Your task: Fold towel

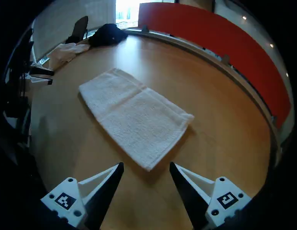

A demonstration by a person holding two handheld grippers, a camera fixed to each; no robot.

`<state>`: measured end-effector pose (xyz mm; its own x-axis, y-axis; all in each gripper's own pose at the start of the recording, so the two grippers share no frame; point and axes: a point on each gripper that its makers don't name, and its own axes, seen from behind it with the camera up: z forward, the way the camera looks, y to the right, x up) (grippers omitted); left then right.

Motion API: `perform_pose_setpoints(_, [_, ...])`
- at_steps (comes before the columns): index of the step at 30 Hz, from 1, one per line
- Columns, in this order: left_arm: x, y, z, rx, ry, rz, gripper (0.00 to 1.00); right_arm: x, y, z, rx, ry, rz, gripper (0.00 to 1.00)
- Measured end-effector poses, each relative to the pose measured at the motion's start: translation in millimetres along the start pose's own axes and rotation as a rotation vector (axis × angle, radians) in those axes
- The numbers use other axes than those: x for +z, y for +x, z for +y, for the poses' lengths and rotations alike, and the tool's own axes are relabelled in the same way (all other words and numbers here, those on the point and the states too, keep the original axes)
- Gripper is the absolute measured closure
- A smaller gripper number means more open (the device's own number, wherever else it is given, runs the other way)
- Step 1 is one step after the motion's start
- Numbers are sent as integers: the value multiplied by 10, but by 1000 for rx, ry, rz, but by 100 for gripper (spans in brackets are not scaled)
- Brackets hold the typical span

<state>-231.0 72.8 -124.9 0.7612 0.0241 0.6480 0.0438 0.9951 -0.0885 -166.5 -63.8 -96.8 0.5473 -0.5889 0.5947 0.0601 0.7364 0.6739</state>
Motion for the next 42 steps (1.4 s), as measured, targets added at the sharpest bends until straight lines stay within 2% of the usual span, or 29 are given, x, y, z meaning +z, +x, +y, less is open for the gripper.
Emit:
perform_pose_setpoints(7, [-37, -121, -42, -1, 0, 18, 8, 54, -24, -16, -12, 8, -15, 10])
perform_pose_setpoints(12, [-84, -202, -77, -3, 6, 19, 8, 86, -61, 5, -19, 14, -31, 20])
perform_pose_setpoints(22, [-227, -219, -122, -43, 28, 45, 8, 112, -117, 37, -33, 18, -62, 48])
perform_pose_setpoints(24, [-247, -218, -124, -44, 27, 51, 8, 120, -125, 28, -32, 23, -68, 58])
perform_pose_setpoints(30, [-302, -195, -124, -33, 23, 66, 8, 133, -129, 16, -34, 32, -71, 79])
perform_pose_setpoints(34, [-326, -189, -116, -28, 23, 68, 8, 125, -117, 19, -36, 34, -66, 97])
perform_pose_setpoints(42, [-372, -131, -109, -35, 27, 85, 8, 41, -31, 62, -34, 19, -43, 98])
